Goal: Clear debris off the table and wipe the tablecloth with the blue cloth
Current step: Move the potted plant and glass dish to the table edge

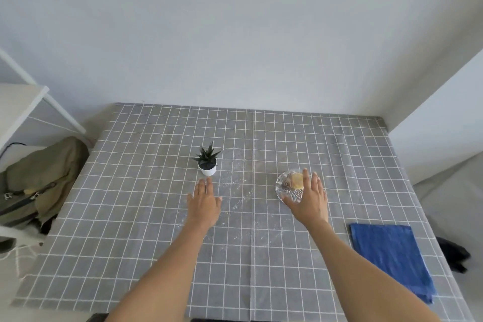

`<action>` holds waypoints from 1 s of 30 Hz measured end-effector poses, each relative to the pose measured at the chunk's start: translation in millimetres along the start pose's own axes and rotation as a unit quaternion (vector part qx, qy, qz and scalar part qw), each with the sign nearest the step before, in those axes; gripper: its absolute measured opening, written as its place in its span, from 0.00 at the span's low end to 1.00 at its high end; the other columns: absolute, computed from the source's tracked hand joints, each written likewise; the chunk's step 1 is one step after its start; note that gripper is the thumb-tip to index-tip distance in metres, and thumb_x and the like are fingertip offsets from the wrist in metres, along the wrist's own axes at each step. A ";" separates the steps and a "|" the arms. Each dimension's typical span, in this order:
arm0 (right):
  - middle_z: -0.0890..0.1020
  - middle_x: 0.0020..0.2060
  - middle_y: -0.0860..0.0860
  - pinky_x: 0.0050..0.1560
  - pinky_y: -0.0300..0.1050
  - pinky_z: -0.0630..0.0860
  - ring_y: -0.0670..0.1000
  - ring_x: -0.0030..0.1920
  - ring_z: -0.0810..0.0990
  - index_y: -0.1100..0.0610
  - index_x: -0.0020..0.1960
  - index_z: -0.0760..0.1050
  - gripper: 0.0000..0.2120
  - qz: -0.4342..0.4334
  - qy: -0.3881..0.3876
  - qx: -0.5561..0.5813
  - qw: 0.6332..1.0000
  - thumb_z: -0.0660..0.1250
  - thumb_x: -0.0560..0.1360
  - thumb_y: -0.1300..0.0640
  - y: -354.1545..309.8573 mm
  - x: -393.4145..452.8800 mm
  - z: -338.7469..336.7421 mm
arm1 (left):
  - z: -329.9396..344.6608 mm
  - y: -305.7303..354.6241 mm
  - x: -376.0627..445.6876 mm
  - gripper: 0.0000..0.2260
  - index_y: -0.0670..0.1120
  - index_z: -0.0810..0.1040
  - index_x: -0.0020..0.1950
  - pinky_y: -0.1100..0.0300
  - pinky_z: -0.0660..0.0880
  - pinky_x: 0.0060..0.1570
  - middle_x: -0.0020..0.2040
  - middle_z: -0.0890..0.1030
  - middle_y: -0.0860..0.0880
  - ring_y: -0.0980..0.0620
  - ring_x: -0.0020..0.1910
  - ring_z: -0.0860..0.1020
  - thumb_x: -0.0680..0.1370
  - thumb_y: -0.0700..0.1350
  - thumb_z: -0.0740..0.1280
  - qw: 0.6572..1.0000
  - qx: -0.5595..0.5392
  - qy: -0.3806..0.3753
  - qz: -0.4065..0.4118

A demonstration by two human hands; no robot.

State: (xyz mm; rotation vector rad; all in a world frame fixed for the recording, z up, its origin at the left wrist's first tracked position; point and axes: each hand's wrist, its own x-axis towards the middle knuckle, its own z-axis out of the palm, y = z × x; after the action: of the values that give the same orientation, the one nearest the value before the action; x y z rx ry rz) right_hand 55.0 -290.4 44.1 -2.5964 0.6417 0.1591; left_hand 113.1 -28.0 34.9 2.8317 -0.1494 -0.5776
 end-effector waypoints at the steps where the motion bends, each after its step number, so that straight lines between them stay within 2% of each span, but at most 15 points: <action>1: 0.48 0.77 0.56 0.74 0.55 0.50 0.57 0.77 0.47 0.50 0.78 0.42 0.49 0.002 0.000 0.014 1.000 0.69 0.70 0.38 1.9 2.9 1.8 | 1.3 1.5 2.4 0.30 0.41 0.43 0.78 0.45 0.54 0.73 0.78 0.48 0.41 0.44 0.77 0.50 0.82 0.51 0.54 1.000 -0.018 0.009 -0.008; 6: 0.52 0.76 0.61 0.71 0.63 0.58 0.64 0.75 0.54 0.47 0.77 0.46 0.52 -0.001 0.012 0.092 0.996 0.76 0.64 0.42 11.9 10.2 17.9 | 6.1 1.2 18.2 0.36 0.37 0.48 0.77 0.46 0.58 0.73 0.77 0.53 0.39 0.42 0.76 0.56 0.79 0.52 0.63 0.985 -0.134 0.104 -0.040; 10: 0.59 0.72 0.61 0.62 0.66 0.70 0.64 0.70 0.63 0.45 0.75 0.47 0.55 -0.026 0.036 0.129 0.991 0.78 0.60 0.40 16.6 10.5 28.0 | 8.2 3.5 32.9 0.40 0.38 0.47 0.77 0.48 0.64 0.69 0.76 0.59 0.40 0.40 0.72 0.64 0.77 0.52 0.67 0.964 -0.213 0.141 -0.066; 13: 0.61 0.72 0.60 0.62 0.65 0.71 0.63 0.70 0.63 0.46 0.75 0.50 0.54 -0.035 0.068 0.145 0.987 0.78 0.59 0.40 16.9 11.1 35.7 | 11.5 9.5 39.0 0.41 0.40 0.48 0.78 0.51 0.68 0.64 0.73 0.65 0.42 0.42 0.69 0.68 0.76 0.52 0.69 0.935 -0.293 0.184 -0.078; 16: 0.61 0.73 0.59 0.65 0.66 0.67 0.61 0.72 0.60 0.47 0.75 0.50 0.54 -0.040 0.095 0.159 0.982 0.79 0.60 0.41 19.2 10.4 43.4 | 19.4 9.7 49.2 0.42 0.42 0.52 0.77 0.46 0.69 0.66 0.72 0.68 0.43 0.43 0.69 0.68 0.72 0.54 0.72 0.899 -0.362 0.227 -0.092; 17: 0.61 0.73 0.59 0.66 0.66 0.66 0.61 0.73 0.60 0.47 0.75 0.50 0.53 -0.044 0.103 0.162 0.980 0.79 0.60 0.42 20.1 10.6 45.2 | 22.9 8.7 52.8 0.41 0.42 0.55 0.76 0.45 0.70 0.64 0.71 0.70 0.44 0.44 0.68 0.70 0.71 0.55 0.73 0.890 -0.377 0.239 -0.093; 19: 0.61 0.73 0.60 0.67 0.65 0.64 0.62 0.73 0.59 0.47 0.74 0.50 0.53 -0.051 0.115 0.168 0.978 0.80 0.59 0.43 20.5 12.0 47.3 | 26.6 9.4 58.1 0.37 0.43 0.61 0.73 0.50 0.72 0.63 0.66 0.75 0.46 0.47 0.63 0.74 0.71 0.55 0.73 0.875 -0.398 0.263 -0.086; 21: 0.61 0.73 0.60 0.68 0.64 0.63 0.62 0.73 0.59 0.47 0.74 0.50 0.53 -0.049 0.117 0.171 0.977 0.80 0.59 0.43 19.7 12.2 48.0 | 25.6 11.9 60.4 0.33 0.43 0.64 0.71 0.63 0.71 0.60 0.61 0.76 0.51 0.53 0.58 0.76 0.72 0.52 0.74 0.862 -0.413 0.282 -0.077; 23: 0.61 0.73 0.59 0.68 0.63 0.62 0.62 0.73 0.59 0.47 0.74 0.50 0.53 -0.051 0.121 0.172 0.976 0.79 0.60 0.43 19.4 13.0 48.3 | 21.1 14.0 62.6 0.28 0.43 0.68 0.67 0.78 0.65 0.54 0.56 0.76 0.54 0.59 0.52 0.74 0.73 0.49 0.74 0.857 -0.414 0.302 -0.060; 24: 0.62 0.73 0.59 0.68 0.62 0.62 0.62 0.72 0.60 0.47 0.74 0.51 0.53 -0.052 0.122 0.173 0.976 0.79 0.60 0.43 19.5 13.7 48.5 | 19.8 13.8 63.9 0.25 0.42 0.70 0.65 0.81 0.63 0.51 0.54 0.77 0.54 0.60 0.50 0.74 0.73 0.48 0.74 0.858 -0.407 0.310 -0.049; 27: 0.66 0.69 0.59 0.67 0.62 0.64 0.61 0.69 0.63 0.49 0.73 0.54 0.51 -0.060 0.128 0.175 0.974 0.80 0.60 0.45 19.3 17.4 48.2 | 19.5 9.2 65.7 0.17 0.39 0.75 0.58 0.81 0.64 0.47 0.49 0.79 0.50 0.60 0.44 0.73 0.73 0.45 0.74 0.864 -0.382 0.327 -0.031; 30: 0.67 0.67 0.58 0.66 0.61 0.65 0.61 0.67 0.64 0.50 0.73 0.55 0.50 -0.062 0.135 0.175 0.973 0.80 0.59 0.46 19.3 21.2 49.6 | 19.3 6.5 64.8 0.15 0.39 0.76 0.54 0.79 0.65 0.45 0.46 0.79 0.50 0.57 0.41 0.74 0.73 0.44 0.74 0.867 -0.367 0.336 -0.022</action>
State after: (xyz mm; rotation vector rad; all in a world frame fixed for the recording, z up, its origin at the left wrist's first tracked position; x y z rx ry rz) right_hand 64.7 -291.5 -12.3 -2.3203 0.5387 -0.3247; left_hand 164.5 -48.1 -4.7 2.1121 0.2217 0.3262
